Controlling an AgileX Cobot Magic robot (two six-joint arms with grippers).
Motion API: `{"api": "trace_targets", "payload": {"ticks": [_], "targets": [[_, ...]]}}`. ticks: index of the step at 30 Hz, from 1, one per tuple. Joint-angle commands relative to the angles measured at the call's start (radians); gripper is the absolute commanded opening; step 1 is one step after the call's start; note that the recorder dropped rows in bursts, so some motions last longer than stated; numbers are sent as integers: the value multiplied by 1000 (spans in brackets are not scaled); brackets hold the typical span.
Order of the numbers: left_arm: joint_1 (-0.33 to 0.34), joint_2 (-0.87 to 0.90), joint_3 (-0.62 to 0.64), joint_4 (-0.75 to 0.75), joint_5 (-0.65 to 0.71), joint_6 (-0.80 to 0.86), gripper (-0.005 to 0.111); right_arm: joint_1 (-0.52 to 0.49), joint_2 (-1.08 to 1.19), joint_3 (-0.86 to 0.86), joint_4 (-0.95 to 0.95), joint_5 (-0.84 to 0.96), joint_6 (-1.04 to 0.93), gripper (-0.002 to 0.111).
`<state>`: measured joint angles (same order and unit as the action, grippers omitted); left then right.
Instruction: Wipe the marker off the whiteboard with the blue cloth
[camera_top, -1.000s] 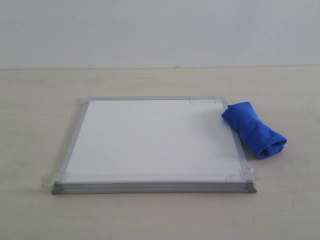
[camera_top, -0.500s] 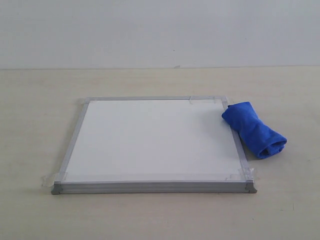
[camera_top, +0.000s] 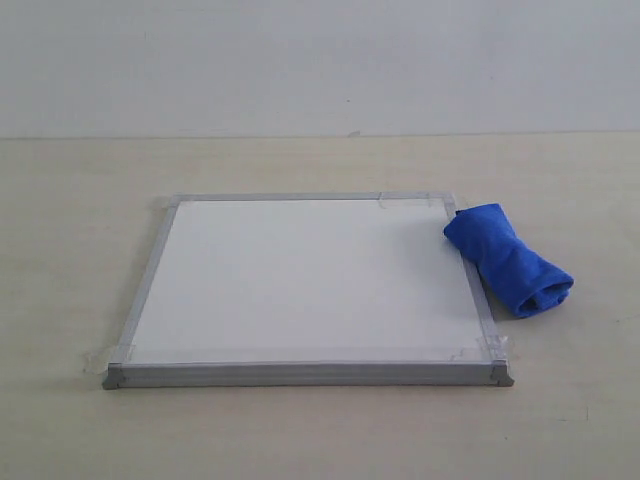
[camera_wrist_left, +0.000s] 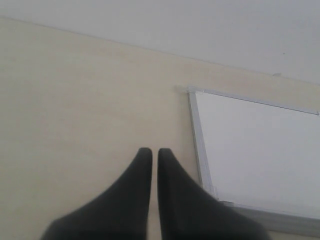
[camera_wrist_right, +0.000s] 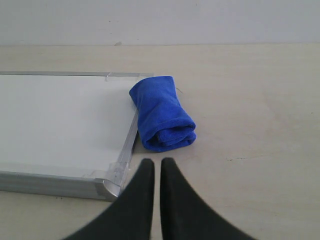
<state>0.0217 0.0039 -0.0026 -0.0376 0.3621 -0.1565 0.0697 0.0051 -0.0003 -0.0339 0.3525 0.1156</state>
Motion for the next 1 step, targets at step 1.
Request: {"api": "trace_targets", "payload": {"ticks": [1], "targets": [[4,-4,3,1,2,-9,4,-5,-5,0,-2,-12,-3,1]]}}
